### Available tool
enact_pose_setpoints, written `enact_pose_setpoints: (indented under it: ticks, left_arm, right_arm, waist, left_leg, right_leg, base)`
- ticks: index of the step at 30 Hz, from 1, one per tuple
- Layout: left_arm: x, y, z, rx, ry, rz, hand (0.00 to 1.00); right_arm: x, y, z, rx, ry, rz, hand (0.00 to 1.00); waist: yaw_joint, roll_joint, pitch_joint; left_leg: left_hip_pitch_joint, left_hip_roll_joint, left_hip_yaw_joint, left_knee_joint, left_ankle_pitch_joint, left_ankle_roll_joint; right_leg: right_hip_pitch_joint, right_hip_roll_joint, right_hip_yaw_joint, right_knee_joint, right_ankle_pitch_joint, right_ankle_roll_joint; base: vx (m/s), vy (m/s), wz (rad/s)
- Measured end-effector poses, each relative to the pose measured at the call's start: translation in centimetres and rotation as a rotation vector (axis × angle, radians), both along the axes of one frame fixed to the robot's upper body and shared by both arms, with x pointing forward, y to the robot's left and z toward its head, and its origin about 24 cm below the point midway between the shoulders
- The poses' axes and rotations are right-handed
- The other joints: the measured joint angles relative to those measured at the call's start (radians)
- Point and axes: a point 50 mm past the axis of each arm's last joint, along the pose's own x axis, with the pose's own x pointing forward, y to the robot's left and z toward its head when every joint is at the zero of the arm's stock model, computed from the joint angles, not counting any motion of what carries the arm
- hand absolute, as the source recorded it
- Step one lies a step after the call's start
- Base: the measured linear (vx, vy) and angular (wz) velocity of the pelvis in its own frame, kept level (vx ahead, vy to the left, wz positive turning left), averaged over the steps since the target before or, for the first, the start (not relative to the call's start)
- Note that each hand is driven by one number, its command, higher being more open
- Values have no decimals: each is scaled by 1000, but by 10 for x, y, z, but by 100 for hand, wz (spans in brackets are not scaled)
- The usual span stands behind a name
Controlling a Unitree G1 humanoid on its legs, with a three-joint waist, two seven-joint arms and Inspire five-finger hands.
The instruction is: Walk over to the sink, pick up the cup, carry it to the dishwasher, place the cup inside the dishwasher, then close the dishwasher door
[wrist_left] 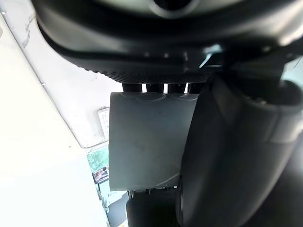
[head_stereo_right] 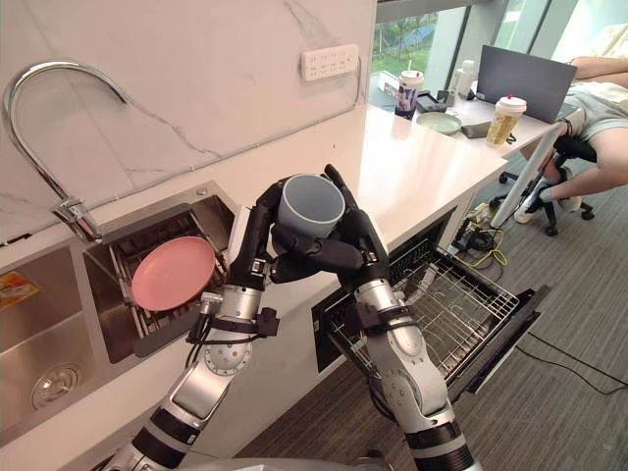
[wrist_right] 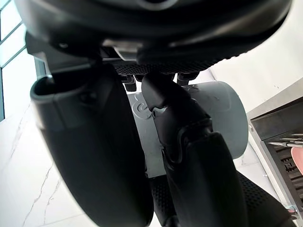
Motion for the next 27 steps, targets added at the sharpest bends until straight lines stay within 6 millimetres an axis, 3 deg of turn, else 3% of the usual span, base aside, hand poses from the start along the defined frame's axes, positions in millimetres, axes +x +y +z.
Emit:
enact_pose_setpoints:
  ticks: [1, 2, 13, 22, 23, 27]
  left_arm:
    - [0, 0, 0, 4, 2, -6, 0]
    - [0, -1, 0, 6, 2, -10, 0]
    - [6, 1, 8, -10, -12, -19, 0]
    - [8, 0, 10, -21, -14, -27, 0]
    - [8, 0, 10, -24, -13, -27, 100]
    - [6, -4, 9, -15, -14, -50, 100]
  right_arm:
    - [1, 0, 0, -8, 7, 4, 100]
    - [2, 1, 0, -11, 9, 5, 0]
    - [18, 0, 7, -66, -6, 18, 0]
    - [21, 1, 5, 63, 33, 57, 0]
    - [21, 1, 5, 64, 31, 56, 0]
    - [21, 2, 6, 84, 30, 11, 0]
  waist:
    - [0, 0, 0]
    - [0, 0, -1]
    - [7, -10, -11]
    - [12, -16, -15]
    - [13, -16, -15]
    - [15, -16, -15]
  left_leg:
    - [7, -2, -2, -14, 8, 0]
    - [10, -3, -2, -22, 13, 1]
    - [20, -8, -26, -74, 50, 1]
    - [20, -8, -34, -74, 53, 0]
    - [20, -8, -34, -74, 54, 0]
    - [20, -8, -34, -74, 54, 0]
  right_leg:
    - [2, 0, -3, 0, 0, 0]
    - [2, 0, -4, 0, -1, 0]
    - [4, 0, -28, 0, 0, 0]
    - [8, 0, -35, 0, 0, 0]
    - [8, 0, -35, 0, 0, 0]
    - [7, 0, -34, 1, 0, 0]
  base:
    - [-38, -5, 6]
    - [-44, -4, 8]
    - [-17, -5, 6]
    - [-3, -1, 1]
    - [0, 0, 0]
    - [0, 0, 0]
